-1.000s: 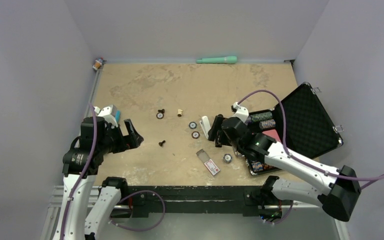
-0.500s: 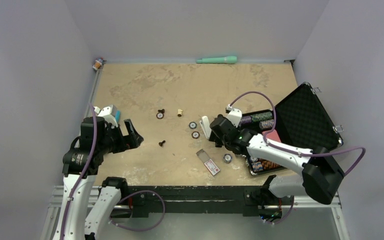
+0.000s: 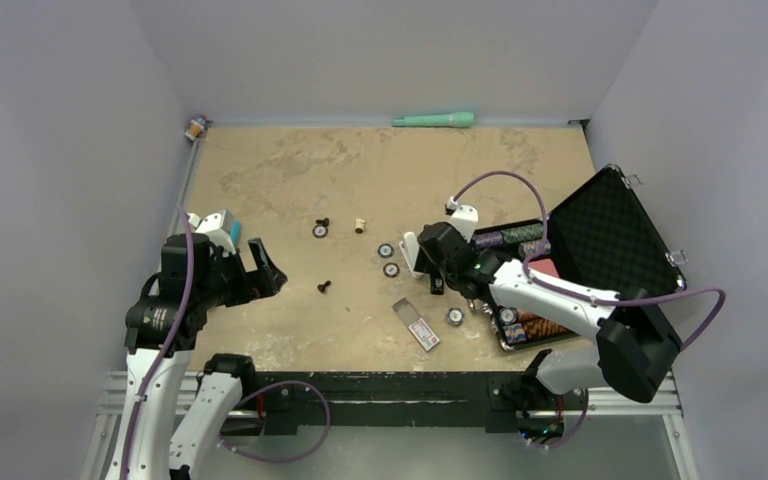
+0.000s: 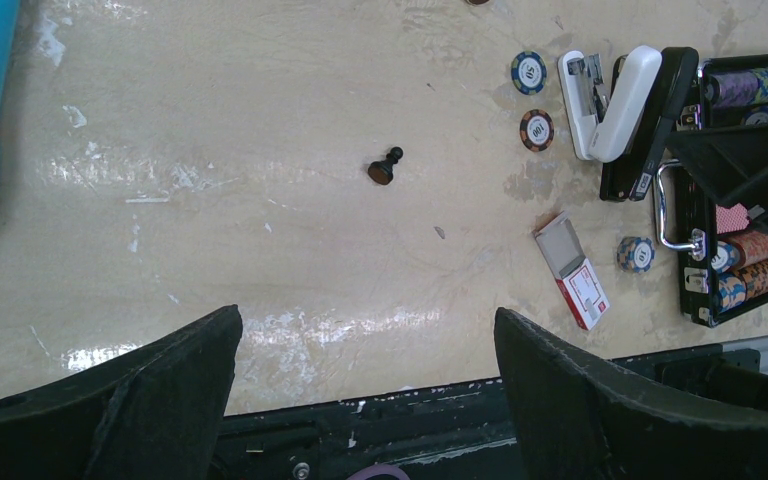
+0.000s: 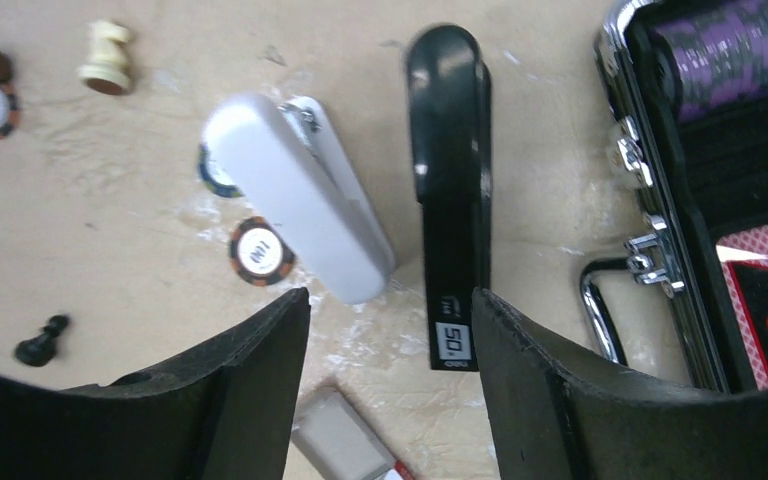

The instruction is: Unload the staples from the stapler

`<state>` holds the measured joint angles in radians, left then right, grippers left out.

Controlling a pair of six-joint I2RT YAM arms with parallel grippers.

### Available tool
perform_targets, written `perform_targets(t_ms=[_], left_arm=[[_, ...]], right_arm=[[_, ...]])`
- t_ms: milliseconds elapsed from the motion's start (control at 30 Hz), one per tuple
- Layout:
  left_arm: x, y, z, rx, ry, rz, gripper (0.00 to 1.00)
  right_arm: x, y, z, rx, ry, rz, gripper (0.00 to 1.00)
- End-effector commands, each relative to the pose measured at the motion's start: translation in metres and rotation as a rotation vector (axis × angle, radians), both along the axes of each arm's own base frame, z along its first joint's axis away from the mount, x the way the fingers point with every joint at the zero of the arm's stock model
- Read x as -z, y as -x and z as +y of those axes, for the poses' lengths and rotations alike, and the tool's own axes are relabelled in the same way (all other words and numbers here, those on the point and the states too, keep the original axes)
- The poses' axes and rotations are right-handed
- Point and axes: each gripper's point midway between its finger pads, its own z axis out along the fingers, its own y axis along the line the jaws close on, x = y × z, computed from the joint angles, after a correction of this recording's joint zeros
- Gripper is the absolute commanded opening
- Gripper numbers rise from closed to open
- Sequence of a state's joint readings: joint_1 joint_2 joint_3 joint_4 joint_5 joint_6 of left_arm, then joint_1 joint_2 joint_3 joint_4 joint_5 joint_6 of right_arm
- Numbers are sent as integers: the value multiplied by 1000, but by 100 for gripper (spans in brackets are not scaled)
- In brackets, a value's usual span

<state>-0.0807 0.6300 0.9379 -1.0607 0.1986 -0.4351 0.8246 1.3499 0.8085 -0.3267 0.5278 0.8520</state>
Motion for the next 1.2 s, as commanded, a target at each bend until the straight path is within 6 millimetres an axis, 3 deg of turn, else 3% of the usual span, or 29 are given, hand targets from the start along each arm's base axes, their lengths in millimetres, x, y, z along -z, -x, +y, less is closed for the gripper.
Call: perform_targets(t_ms=[0,200,467,800,1000,1167], left_arm=[[-6,-6,-2,-2,17,-33,100],[-6,-6,-2,-3,16,-31,100],[-6,-6,-2,-2,17,-32,100],[-6,-6,-2,0,17,-34,100],[-6,-6,-2,1,18,-31,100],[-5,-6,-2,1,17,-28,100]], right_arm=[[-54,-18,28,-95,-75,-123,67],[-40,-30,47,-173,-11,-103,83],[-5,-44,63,-214,58,-60,84],[15,-51,57,-195,136,-39,81],[36,-53,58,-209,168,-7,74],[42,-53,59,-211,164,4,64]])
